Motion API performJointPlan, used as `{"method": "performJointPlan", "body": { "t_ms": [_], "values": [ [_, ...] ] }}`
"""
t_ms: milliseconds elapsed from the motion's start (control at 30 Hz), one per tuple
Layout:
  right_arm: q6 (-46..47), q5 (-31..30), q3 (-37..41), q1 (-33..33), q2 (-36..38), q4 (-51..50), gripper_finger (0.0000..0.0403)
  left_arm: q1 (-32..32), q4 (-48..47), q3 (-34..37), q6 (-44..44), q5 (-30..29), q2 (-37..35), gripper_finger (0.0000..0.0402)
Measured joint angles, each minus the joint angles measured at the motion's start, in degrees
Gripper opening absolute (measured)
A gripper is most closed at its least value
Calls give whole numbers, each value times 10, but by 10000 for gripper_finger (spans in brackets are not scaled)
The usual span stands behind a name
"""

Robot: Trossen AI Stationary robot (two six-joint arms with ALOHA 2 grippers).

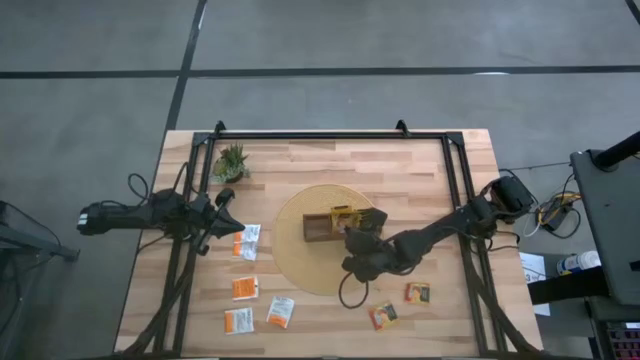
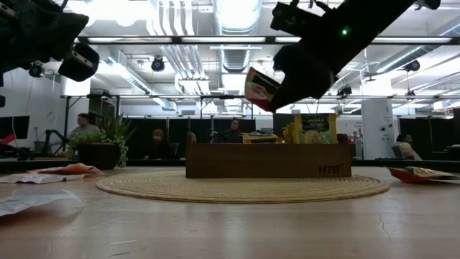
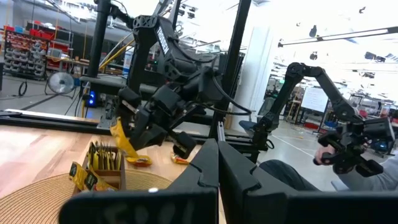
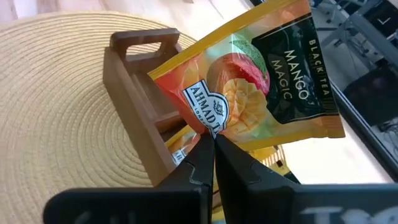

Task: Pick & Place Tea
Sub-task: Put the orange tea bag into the middle of the wooden organizer

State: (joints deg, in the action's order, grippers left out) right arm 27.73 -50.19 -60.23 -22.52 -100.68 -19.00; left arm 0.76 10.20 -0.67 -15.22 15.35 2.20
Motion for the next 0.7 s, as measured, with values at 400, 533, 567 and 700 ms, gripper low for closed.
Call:
{"method": "performJointPlan", "body": {
  "t_ms": [400, 533, 567, 700],
  "values": [
    [2, -3, 24, 12, 0, 23, 8, 0, 0, 0, 0, 0, 0, 0],
    [1, -4, 28, 12, 0, 30, 8, 0, 0, 0, 0, 0, 0, 0],
    [2, -4, 29, 12, 0, 31, 8, 0, 0, 0, 0, 0, 0, 0],
    [3, -8, 30, 15, 0, 32, 8, 0, 0, 0, 0, 0, 0, 0]
  ]
}}
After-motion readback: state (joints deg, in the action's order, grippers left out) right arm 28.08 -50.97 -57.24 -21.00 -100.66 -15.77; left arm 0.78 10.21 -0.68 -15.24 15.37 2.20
